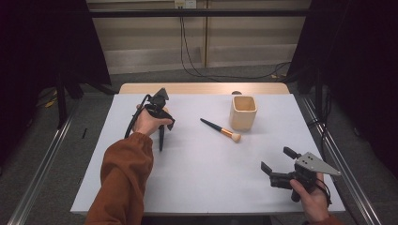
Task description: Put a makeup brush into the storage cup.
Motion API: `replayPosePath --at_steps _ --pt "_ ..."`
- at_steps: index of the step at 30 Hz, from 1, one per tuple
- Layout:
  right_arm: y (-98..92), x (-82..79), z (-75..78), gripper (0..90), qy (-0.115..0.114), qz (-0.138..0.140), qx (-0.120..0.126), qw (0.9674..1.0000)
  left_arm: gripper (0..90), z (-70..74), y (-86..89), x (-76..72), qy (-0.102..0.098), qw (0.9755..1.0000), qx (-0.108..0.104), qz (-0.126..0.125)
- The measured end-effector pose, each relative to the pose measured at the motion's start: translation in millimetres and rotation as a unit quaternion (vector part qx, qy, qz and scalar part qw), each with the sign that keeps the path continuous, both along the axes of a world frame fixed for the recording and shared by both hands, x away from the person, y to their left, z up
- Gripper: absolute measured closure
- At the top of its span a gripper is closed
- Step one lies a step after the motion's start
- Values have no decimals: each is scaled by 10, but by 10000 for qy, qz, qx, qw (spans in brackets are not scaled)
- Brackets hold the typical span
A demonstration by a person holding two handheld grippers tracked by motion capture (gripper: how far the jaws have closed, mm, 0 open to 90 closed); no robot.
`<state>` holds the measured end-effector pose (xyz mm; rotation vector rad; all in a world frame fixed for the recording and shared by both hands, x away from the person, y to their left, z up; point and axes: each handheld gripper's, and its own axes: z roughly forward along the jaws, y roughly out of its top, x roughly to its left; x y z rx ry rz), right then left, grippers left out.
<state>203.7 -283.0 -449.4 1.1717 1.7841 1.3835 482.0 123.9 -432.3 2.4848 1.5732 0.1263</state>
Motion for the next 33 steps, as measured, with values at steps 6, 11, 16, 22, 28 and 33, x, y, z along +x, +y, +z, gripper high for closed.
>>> replayPosePath --at_steps 6,11,16,22,28,33 --pt "0 -1 -1 0 5 5 -2 10000 240 -57 -33 3 88 9999 114 -9" --pt "-4 1 -4 0 13 11 -15 10000 280 -112 -27 6 167 9997 145 53" --pt "1 -2 -2 0 22 15 1 10000 315 -144 -19 25 208 9996 93 138" --pt "-4 -1 -4 0 19 19 -5 10000 373 -192 -48 17 215 9995 206 132" --pt "0 0 -5 0 25 26 -9 10000 402 -188 -56 -1 250 9992 233 204" --pt "6 3 -9 0 38 39 -9 10000 409 -195 -52 18 266 9989 201 328"
